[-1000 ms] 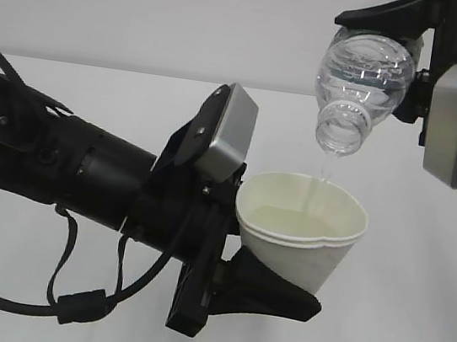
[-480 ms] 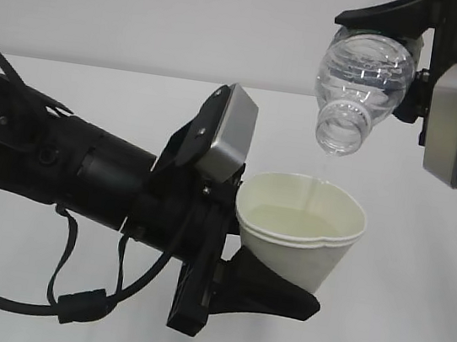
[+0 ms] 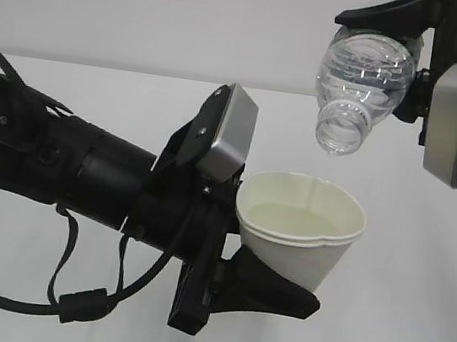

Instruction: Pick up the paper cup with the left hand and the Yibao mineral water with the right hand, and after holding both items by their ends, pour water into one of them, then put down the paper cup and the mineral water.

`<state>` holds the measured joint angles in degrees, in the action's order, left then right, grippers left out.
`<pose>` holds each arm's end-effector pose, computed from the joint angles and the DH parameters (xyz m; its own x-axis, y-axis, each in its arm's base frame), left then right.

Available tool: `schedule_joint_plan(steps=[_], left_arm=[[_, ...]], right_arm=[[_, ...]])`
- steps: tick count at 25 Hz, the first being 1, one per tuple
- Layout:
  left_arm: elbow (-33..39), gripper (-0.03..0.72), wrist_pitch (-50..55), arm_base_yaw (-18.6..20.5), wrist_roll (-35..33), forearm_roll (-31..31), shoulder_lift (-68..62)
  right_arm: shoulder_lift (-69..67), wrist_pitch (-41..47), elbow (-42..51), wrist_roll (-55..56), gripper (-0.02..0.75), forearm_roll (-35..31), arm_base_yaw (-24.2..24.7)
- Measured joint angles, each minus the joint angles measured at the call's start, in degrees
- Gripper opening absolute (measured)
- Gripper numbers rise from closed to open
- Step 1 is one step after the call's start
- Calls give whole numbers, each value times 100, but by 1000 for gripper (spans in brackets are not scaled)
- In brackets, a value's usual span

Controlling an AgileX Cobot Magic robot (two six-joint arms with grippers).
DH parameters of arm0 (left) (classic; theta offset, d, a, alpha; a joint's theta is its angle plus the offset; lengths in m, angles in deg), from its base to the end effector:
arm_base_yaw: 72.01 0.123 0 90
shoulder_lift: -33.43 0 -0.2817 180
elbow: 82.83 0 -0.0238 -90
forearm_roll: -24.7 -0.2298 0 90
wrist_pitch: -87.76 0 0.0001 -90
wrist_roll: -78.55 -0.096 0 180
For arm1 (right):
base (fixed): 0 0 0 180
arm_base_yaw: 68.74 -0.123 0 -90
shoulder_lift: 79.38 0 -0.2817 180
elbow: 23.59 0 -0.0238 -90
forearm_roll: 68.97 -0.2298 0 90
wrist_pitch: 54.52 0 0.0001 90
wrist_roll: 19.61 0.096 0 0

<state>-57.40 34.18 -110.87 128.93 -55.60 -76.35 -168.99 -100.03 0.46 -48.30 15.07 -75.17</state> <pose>0.2042 -0.2623 0.2104 -0.0206 0.3292 -0.9440 0.9951 -0.0849 -0.0513 0.2733 0.0993 0.3138 0.8086 -0.5743 0.1277 -0.0229 -0.2476 -0.9686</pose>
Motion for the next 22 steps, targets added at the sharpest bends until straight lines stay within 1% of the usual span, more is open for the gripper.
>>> schedule_joint_plan(steps=[22], left_arm=[[0,426,14,0,0,20,0]], right_arm=[[0,-97,0,0,421,0,0]])
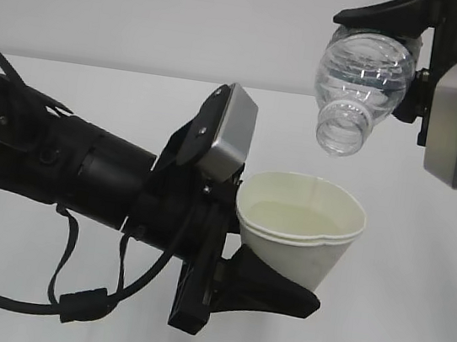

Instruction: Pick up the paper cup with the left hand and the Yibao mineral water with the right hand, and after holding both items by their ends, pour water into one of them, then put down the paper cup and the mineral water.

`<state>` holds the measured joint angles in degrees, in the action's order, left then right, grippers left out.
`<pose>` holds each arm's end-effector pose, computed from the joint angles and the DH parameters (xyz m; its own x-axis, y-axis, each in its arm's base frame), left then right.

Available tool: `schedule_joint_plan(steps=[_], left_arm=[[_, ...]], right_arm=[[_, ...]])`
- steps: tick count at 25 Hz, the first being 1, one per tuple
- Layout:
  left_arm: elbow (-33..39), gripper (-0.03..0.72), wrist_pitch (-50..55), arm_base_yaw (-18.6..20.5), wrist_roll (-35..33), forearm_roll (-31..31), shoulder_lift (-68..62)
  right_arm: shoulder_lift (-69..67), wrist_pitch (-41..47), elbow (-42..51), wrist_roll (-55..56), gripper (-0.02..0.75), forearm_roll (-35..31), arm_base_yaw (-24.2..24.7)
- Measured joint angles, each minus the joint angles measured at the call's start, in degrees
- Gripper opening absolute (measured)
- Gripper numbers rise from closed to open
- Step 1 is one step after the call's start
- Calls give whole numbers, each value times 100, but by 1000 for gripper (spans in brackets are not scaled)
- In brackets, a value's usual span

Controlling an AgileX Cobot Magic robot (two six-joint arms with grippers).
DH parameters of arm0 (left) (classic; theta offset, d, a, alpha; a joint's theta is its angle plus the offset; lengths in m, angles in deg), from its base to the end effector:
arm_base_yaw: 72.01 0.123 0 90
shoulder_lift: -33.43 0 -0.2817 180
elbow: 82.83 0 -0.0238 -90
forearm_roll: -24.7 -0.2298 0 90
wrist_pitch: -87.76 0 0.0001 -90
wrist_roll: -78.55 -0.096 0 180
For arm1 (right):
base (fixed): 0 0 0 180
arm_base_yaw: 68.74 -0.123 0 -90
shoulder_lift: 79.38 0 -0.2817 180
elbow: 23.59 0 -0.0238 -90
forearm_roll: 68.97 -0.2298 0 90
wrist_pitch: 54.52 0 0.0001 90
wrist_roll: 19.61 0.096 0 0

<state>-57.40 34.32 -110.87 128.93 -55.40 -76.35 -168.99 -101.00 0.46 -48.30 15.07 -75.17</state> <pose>0.2046 -0.2623 0.2105 -0.0228 0.3288 -0.9441 0.9954 -0.0807 -0.0521 0.2721 0.1003 0.3143 0.8172 -0.5627 0.1246 -0.0182 -0.2413 -0.9703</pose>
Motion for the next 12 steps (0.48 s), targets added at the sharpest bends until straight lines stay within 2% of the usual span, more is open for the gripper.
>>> schedule_joint_plan(steps=[12], left_arm=[[0,426,0,0,0,0,0]], right_arm=[[0,-11,0,46,421,0,0]])
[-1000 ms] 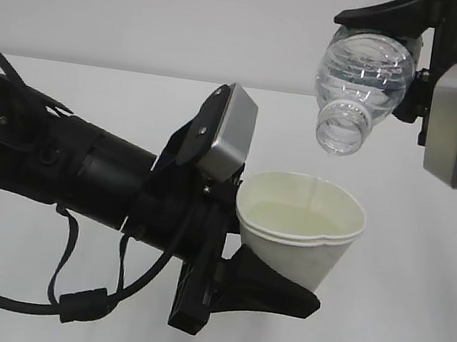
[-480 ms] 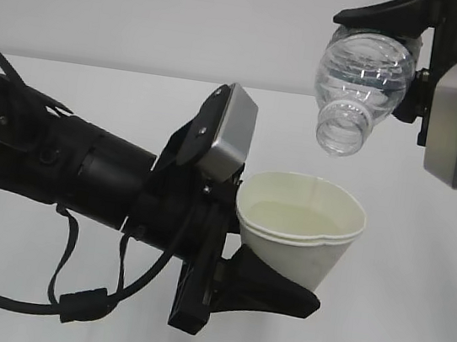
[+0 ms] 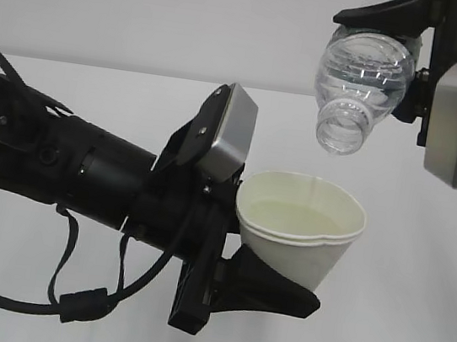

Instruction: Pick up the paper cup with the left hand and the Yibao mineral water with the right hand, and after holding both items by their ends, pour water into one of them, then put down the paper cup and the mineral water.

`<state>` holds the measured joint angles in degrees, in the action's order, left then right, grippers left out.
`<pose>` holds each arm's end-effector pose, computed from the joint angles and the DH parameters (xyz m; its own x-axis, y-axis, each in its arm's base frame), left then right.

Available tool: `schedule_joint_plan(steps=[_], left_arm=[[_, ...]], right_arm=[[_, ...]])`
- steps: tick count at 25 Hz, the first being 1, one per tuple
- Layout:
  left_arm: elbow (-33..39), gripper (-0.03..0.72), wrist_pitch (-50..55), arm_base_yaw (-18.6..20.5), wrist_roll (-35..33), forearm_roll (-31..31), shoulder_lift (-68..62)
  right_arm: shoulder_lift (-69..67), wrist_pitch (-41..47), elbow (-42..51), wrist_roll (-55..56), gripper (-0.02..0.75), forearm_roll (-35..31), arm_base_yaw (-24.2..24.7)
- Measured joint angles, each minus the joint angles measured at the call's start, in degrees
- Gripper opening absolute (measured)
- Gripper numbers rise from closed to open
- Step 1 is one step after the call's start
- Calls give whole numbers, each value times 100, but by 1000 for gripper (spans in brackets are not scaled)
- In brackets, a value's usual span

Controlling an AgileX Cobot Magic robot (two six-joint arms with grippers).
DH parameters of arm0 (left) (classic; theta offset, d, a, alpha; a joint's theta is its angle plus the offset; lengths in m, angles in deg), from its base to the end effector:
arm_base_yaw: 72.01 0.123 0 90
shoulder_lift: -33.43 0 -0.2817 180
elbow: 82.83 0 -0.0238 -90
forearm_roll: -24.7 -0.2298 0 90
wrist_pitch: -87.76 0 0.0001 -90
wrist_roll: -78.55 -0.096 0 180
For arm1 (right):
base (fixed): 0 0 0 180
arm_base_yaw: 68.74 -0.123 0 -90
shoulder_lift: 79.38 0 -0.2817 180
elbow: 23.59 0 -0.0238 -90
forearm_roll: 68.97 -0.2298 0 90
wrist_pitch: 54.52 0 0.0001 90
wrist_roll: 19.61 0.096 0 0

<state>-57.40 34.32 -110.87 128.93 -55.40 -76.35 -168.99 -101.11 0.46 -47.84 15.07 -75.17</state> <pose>0.2046 -0.2623 0.2105 -0.0228 0.3288 -0.9441 0.9954 -0.0807 -0.0521 0.2720 0.1004 0.3144 0.8180 -0.5632 0.1165 -0.0242 -0.2360 -0.9714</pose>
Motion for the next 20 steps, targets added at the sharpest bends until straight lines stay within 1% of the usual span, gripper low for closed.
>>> schedule_joint_plan(steps=[20], left_arm=[[0,424,0,0,0,39,0]], right_arm=[[0,-48,0,181,421,0,0]])
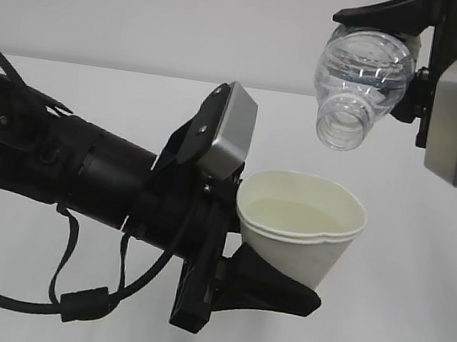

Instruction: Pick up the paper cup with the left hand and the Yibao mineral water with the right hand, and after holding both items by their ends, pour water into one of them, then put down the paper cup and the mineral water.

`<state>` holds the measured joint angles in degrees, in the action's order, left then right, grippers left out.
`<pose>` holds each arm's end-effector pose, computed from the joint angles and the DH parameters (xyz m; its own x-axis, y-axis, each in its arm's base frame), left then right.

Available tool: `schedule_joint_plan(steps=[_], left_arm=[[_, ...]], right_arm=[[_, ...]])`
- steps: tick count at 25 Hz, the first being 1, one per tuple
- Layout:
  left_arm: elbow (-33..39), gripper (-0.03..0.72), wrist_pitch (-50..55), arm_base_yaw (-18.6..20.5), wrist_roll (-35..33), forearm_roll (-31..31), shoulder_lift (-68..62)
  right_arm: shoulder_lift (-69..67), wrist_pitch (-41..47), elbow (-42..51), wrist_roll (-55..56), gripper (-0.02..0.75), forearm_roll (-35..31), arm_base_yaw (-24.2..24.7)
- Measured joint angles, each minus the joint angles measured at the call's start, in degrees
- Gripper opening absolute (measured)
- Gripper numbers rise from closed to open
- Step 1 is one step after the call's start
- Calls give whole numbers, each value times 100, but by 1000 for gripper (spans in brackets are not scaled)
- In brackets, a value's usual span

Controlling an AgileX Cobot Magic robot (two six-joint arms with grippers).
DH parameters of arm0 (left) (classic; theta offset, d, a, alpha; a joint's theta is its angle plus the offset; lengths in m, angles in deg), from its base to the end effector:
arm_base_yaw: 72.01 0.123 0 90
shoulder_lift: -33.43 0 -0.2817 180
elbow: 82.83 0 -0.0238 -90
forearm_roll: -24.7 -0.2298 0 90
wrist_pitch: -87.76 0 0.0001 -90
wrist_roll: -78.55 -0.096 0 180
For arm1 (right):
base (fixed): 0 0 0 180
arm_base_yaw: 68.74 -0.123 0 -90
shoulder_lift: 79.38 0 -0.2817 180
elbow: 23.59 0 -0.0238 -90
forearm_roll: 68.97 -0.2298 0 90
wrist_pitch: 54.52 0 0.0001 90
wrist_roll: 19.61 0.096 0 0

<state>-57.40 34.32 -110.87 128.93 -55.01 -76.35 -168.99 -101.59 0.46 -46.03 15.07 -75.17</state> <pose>0.2049 -0.2625 0.2108 -0.0272 0.3252 -0.9453 0.9956 -0.0761 -0.0548 0.2714 0.1009 0.3147 0.8212 -0.5645 0.0842 -0.0479 -0.2151 -0.9754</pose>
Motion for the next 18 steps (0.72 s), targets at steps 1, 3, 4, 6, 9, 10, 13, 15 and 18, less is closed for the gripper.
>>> schedule_joint_plan(steps=[1,3,4,6,9,10,13,15,18], left_arm=[[0,424,0,0,0,0,0],[0,424,0,0,0,0,0],[0,424,0,0,0,0,0],[0,424,0,0,0,0,0],[0,424,0,0,0,0,0],[0,424,0,0,0,0,0],[0,424,0,0,0,0,0],[0,424,0,0,0,0,0],[0,423,0,0,0,0,0]], right_arm=[[0,0,0,8,421,0,0],[0,0,0,46,421,0,0],[0,-22,0,57,421,0,0],[0,-23,0,92,421,0,0],[0,-35,0,140,421,-23,0],[0,-35,0,179,421,-49,0],[0,-58,0,245,421,-94,0],[0,-58,0,328,421,-119,0],[0,-109,0,448,421,-141,0]])
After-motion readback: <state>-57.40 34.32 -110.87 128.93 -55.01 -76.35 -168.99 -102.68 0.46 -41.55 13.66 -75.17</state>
